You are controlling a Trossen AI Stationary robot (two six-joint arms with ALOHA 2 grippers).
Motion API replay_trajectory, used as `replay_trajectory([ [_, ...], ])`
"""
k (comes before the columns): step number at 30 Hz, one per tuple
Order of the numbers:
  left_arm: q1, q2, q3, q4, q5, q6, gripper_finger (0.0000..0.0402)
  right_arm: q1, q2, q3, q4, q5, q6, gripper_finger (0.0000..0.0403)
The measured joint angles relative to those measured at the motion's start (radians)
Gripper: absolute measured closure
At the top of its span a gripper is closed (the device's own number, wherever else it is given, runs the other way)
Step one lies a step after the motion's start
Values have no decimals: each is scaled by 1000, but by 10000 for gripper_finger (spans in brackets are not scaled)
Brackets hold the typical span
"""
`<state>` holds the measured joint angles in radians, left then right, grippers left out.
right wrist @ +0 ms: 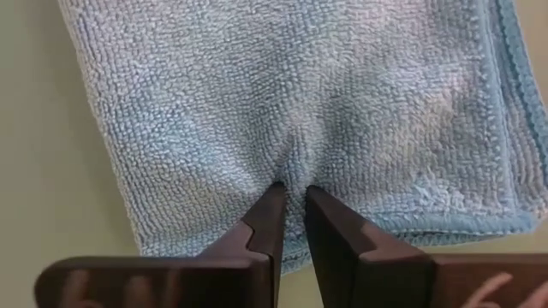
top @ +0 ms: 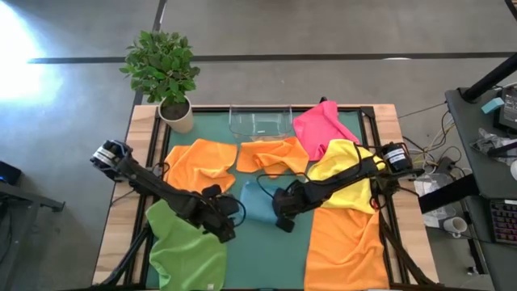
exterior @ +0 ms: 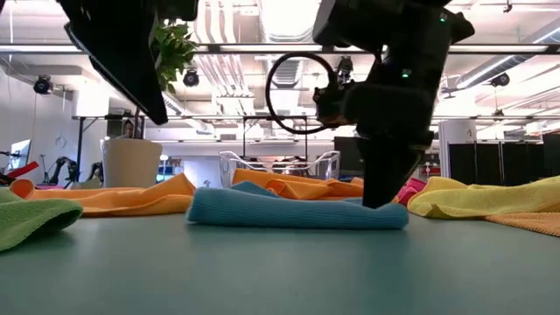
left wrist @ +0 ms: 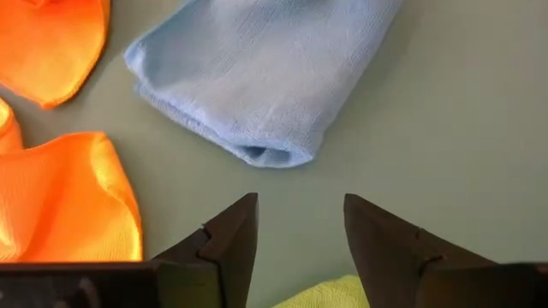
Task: Fold microfiber towels
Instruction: Fold the blue microfiber towel
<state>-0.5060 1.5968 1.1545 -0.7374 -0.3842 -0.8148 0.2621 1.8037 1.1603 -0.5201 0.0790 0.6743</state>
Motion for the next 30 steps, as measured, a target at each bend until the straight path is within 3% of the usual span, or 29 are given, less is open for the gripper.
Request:
replay_trajectory([
  [6, 2, 93, 0, 107, -5, 145, 243, 2, -1, 0, 4, -3, -35, 360],
  [15, 33, 224, 1, 100, -45, 141, 243, 18, -2, 0, 0, 0, -30, 360],
  [30, 110, 227, 1, 112, -96, 141, 243, 18, -2, 0, 0, -3, -31, 360],
])
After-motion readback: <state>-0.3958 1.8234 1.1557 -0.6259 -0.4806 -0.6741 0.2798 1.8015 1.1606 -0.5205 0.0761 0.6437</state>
